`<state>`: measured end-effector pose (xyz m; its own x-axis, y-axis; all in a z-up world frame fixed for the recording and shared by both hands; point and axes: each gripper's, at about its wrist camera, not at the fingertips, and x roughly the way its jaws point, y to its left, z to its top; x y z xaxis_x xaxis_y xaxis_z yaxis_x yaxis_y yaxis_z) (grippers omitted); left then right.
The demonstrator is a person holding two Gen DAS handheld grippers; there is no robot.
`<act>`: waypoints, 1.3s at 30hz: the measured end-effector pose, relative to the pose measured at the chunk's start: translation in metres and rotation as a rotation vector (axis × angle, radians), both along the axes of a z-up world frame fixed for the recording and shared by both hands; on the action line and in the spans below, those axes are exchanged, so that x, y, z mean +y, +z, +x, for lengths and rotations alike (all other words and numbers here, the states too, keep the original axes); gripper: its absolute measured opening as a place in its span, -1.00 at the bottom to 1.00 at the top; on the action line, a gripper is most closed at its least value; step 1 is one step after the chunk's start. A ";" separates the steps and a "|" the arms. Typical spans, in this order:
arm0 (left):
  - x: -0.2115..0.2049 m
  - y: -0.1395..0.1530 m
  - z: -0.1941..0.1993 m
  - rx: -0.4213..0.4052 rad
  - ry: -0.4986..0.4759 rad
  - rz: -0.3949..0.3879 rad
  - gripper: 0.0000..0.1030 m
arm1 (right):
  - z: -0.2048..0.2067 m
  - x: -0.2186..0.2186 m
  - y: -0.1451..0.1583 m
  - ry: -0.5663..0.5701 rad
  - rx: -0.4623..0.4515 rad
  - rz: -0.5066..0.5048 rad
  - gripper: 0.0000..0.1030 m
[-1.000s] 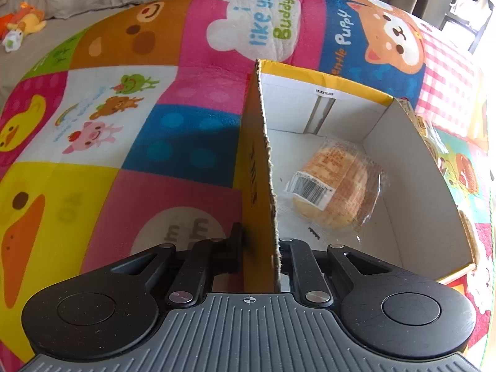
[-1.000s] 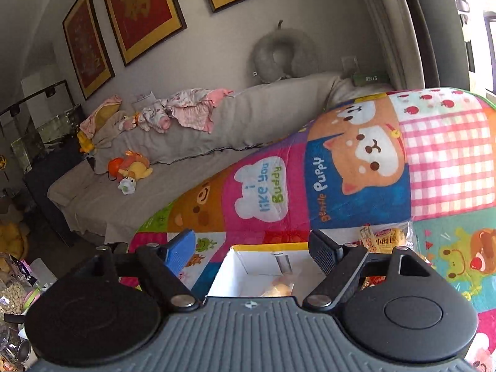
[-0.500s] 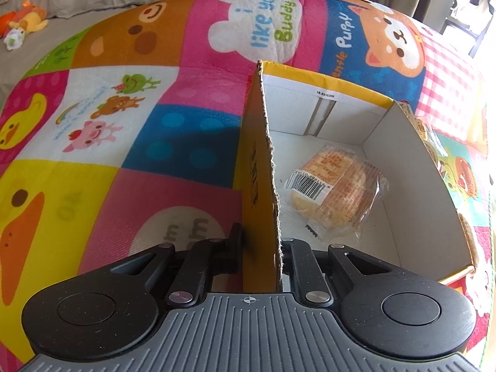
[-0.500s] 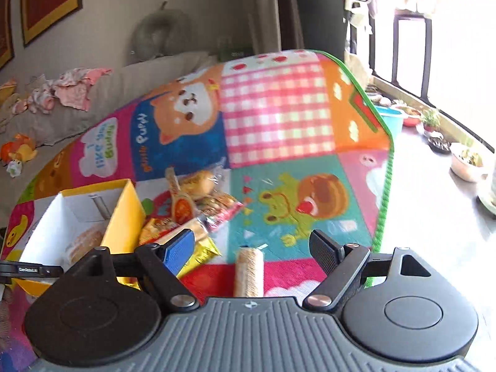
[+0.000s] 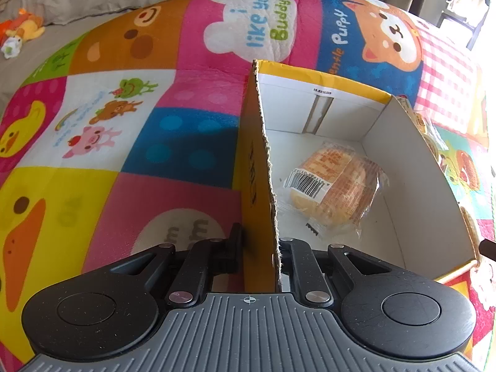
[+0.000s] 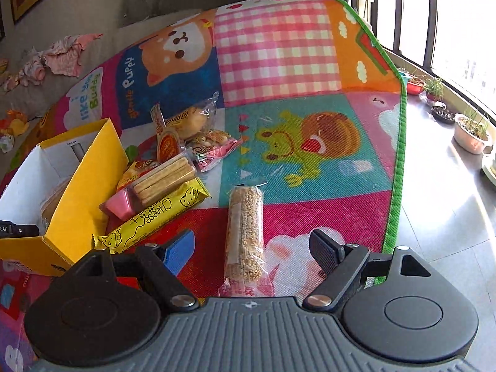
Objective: Organize objects
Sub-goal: 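Reach the right gripper to the yellow Cheese stick and grasp it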
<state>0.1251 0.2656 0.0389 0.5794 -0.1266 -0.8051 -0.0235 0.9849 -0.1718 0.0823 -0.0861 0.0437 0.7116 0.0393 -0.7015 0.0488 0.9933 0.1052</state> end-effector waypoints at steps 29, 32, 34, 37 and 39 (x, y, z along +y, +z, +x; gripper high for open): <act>0.001 -0.001 0.001 -0.025 -0.012 0.001 -0.71 | 0.020 0.037 -0.009 0.074 0.084 0.043 0.47; 0.002 -0.001 0.001 -0.024 -0.016 -0.006 -0.71 | 0.030 0.035 -0.002 0.075 0.080 0.174 0.44; 0.003 -0.001 0.001 -0.024 -0.016 -0.009 -0.71 | 0.041 0.039 -0.002 0.073 0.085 0.234 0.35; 0.003 -0.001 0.001 -0.024 -0.016 -0.012 -0.71 | 0.060 0.055 -0.009 0.052 0.111 0.199 0.25; 0.004 -0.001 0.001 -0.023 -0.017 -0.017 -0.71 | 0.066 0.064 -0.016 0.056 0.128 0.175 0.24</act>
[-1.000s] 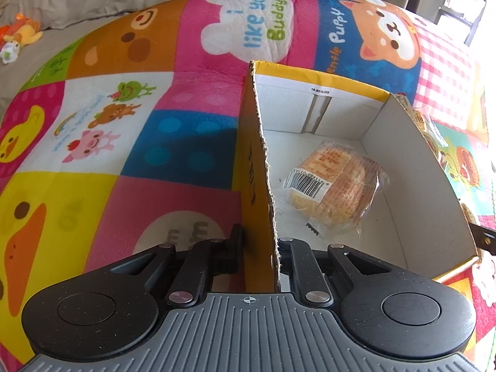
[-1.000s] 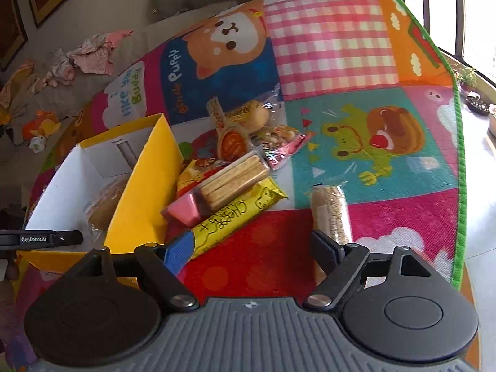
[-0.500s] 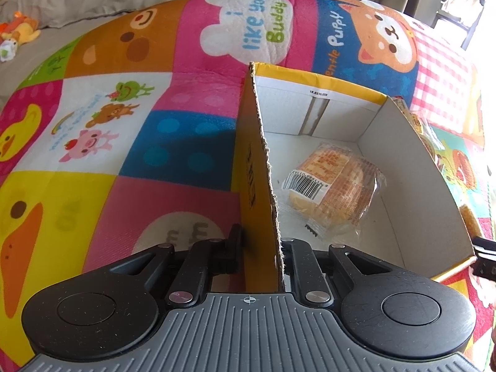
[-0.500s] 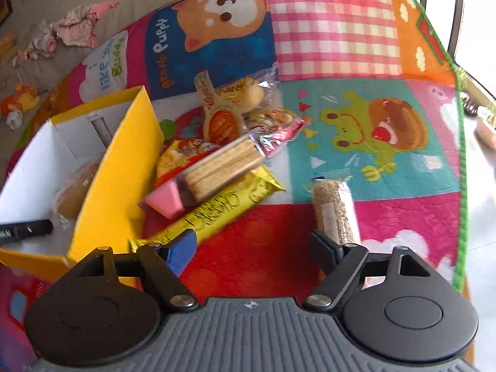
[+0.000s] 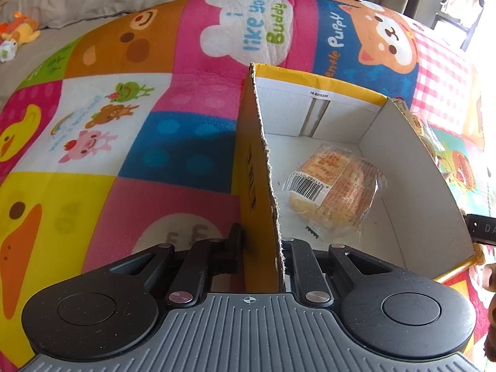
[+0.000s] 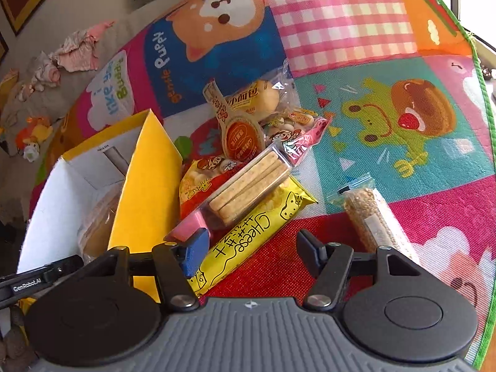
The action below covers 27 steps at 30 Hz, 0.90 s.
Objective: Organize objects
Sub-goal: 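Reach the right gripper to the yellow Cheese stick and grasp it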
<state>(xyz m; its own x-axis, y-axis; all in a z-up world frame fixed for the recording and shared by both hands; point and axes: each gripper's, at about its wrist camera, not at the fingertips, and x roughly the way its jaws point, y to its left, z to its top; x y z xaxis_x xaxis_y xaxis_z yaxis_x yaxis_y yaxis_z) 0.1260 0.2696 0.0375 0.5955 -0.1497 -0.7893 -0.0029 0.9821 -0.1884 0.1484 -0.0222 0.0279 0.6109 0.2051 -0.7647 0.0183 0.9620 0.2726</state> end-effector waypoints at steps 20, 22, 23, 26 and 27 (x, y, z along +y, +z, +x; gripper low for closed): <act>-0.001 0.000 0.000 -0.001 0.005 0.009 -0.71 | -0.066 -0.024 0.005 0.101 -0.089 -0.277 0.11; -0.001 0.000 0.000 -0.001 0.005 0.009 -0.71 | -0.058 -0.018 0.006 0.107 -0.102 -0.277 0.11; -0.001 0.000 0.000 0.000 0.005 0.009 -0.71 | -0.053 -0.015 0.005 0.111 -0.101 -0.272 0.11; -0.001 0.000 0.000 -0.001 0.000 0.012 -0.71 | -0.038 -0.009 0.001 0.102 -0.097 -0.286 0.11; -0.001 0.000 0.000 -0.001 -0.001 0.012 -0.71 | -0.033 -0.008 -0.002 0.101 -0.084 -0.280 0.10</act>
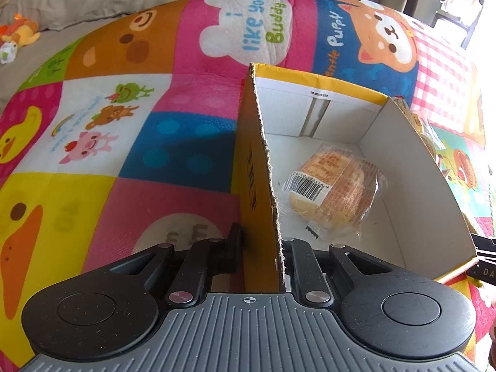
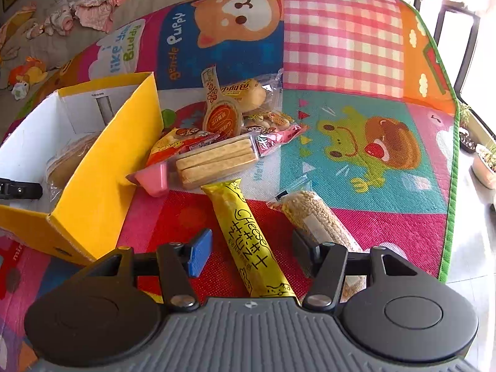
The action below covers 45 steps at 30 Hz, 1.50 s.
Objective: Organize objects
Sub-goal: 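Reach the right gripper to the yellow Cheese stick and grasp it, then carry the Cheese stick with the right gripper and release it into the box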
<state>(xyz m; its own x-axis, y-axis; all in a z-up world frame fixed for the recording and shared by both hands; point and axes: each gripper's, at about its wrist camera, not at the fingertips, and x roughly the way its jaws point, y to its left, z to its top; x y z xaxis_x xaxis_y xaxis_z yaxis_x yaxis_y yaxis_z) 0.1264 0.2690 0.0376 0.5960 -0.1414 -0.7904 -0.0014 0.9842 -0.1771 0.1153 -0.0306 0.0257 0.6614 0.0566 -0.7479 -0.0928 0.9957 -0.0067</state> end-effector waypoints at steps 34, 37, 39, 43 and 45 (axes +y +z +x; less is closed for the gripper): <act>0.002 -0.001 0.000 0.002 0.017 -0.022 -0.71 | -0.120 0.022 0.140 0.237 -0.155 0.140 -0.81; 0.002 0.000 0.000 0.007 0.015 -0.020 -0.71 | -0.111 0.020 0.128 0.203 -0.122 0.128 -0.79; 0.002 0.000 0.000 0.008 0.015 -0.020 -0.71 | -0.110 0.018 0.118 0.193 -0.111 0.092 -0.59; 0.001 -0.001 0.000 -0.001 0.012 -0.014 -0.71 | -0.115 0.014 0.096 0.186 -0.064 0.068 0.00; 0.001 -0.001 0.000 -0.002 0.012 -0.014 -0.71 | -0.118 0.016 0.084 0.209 -0.045 0.049 0.00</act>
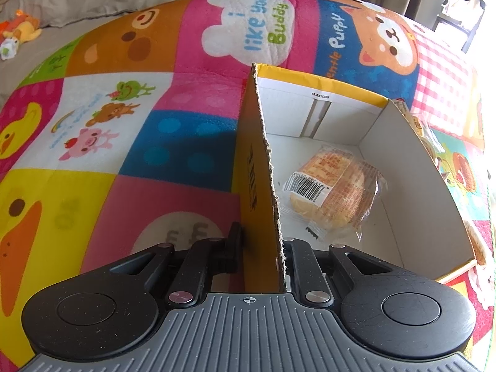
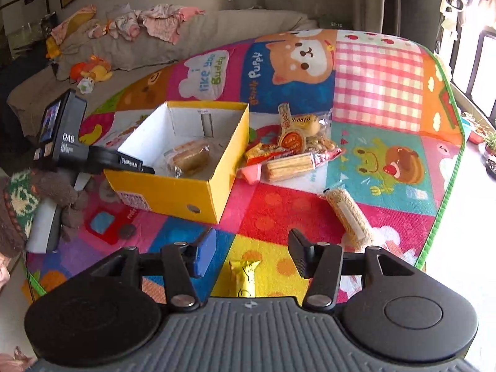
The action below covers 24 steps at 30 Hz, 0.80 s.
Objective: Organize objects
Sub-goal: 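Carry the Cheese stick with the right gripper and release it into the box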
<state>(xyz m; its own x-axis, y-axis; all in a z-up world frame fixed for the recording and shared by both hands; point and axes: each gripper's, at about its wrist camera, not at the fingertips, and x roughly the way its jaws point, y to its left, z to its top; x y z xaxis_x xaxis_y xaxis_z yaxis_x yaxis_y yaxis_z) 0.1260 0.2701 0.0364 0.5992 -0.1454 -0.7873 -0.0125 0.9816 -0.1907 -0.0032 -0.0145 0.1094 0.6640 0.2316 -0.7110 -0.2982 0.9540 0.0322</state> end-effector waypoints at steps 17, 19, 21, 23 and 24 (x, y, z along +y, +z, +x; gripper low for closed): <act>-0.001 0.000 0.000 0.001 -0.003 0.010 -0.71 | -0.008 0.021 -0.068 0.077 0.149 -0.085 -0.57; -0.001 0.000 0.000 0.001 -0.003 0.012 -0.71 | -0.010 0.023 -0.057 0.085 0.134 -0.053 -0.57; -0.001 0.000 0.000 0.000 -0.003 0.012 -0.71 | -0.009 0.023 -0.039 0.089 0.106 -0.007 -0.57; -0.001 0.000 0.000 0.000 -0.002 0.012 -0.71 | -0.006 0.023 -0.019 0.092 0.071 0.043 -0.57; -0.001 0.000 0.000 0.000 -0.001 0.011 -0.71 | -0.003 0.022 -0.009 0.094 0.056 0.067 -0.57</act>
